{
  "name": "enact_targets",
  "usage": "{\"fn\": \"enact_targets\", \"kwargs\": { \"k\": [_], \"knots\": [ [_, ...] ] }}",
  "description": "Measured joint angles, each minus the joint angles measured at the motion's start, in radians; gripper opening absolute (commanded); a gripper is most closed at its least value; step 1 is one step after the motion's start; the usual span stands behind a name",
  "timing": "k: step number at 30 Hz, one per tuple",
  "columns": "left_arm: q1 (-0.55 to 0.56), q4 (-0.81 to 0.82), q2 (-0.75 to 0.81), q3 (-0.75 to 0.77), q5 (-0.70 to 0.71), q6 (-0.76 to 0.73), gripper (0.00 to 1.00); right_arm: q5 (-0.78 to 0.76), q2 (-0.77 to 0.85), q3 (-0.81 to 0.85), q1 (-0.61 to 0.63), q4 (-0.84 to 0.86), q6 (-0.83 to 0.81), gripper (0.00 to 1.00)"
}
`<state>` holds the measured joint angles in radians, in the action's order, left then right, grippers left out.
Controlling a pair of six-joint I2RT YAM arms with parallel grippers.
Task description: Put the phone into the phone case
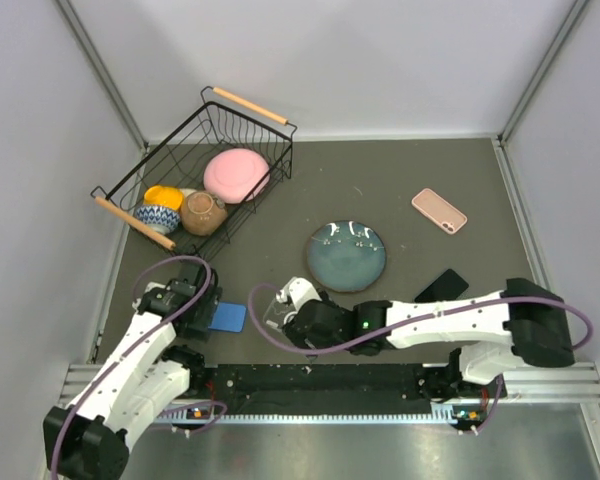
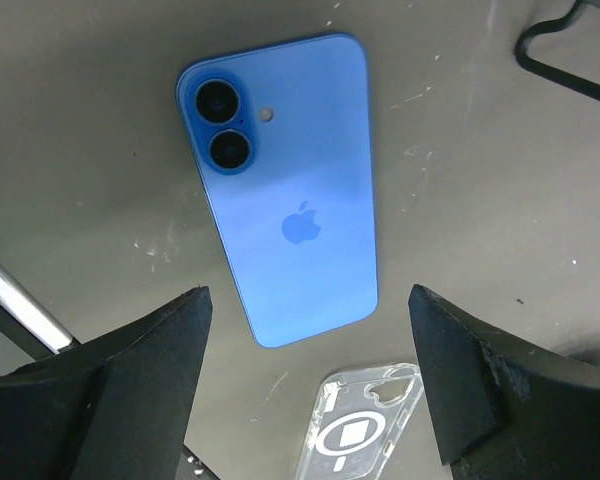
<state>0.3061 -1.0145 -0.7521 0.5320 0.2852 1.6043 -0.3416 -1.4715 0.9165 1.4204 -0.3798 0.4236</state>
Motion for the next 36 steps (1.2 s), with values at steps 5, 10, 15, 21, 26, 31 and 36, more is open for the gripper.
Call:
{"fn": "enact_targets", "kwargs": {
  "k": [5, 10, 15, 21, 26, 31, 36],
  "knots": [
    [0.0, 0.021, -0.058, -0.001, -0.011, 0.055, 0.87, -0.041, 0.09, -0.027, 0.0, 0.017, 0.042, 0.91],
    [0.0, 0.027, -0.145, -0.001, -0.023, 0.116, 0.85, -0.069, 0.12, -0.059, 0.0, 0.017, 0.081, 0.91],
    [0.0, 0.027, -0.244, 0.001, -0.032, 0.144, 0.91, -0.087, 0.153, -0.073, 0.0, 0.013, 0.103, 0.91],
    [-0.001, 0.035, -0.34, 0.025, -0.028, 0.15, 0.95, -0.111, 0.196, -0.074, 0.0, 0.014, 0.113, 0.91],
    [-0.003, 0.072, -0.373, 0.028, -0.027, 0.152, 0.96, -0.113, 0.197, -0.081, 0.0, 0.015, 0.113, 0.91],
    [-0.003, 0.084, -0.375, 0.028, -0.024, 0.15, 0.96, -0.114, 0.197, -0.086, 0.0, 0.016, 0.113, 0.91],
    [-0.003, 0.085, -0.343, 0.028, -0.001, 0.155, 0.98, -0.114, 0.197, -0.086, 0.0, 0.015, 0.113, 0.91]
  ]
}}
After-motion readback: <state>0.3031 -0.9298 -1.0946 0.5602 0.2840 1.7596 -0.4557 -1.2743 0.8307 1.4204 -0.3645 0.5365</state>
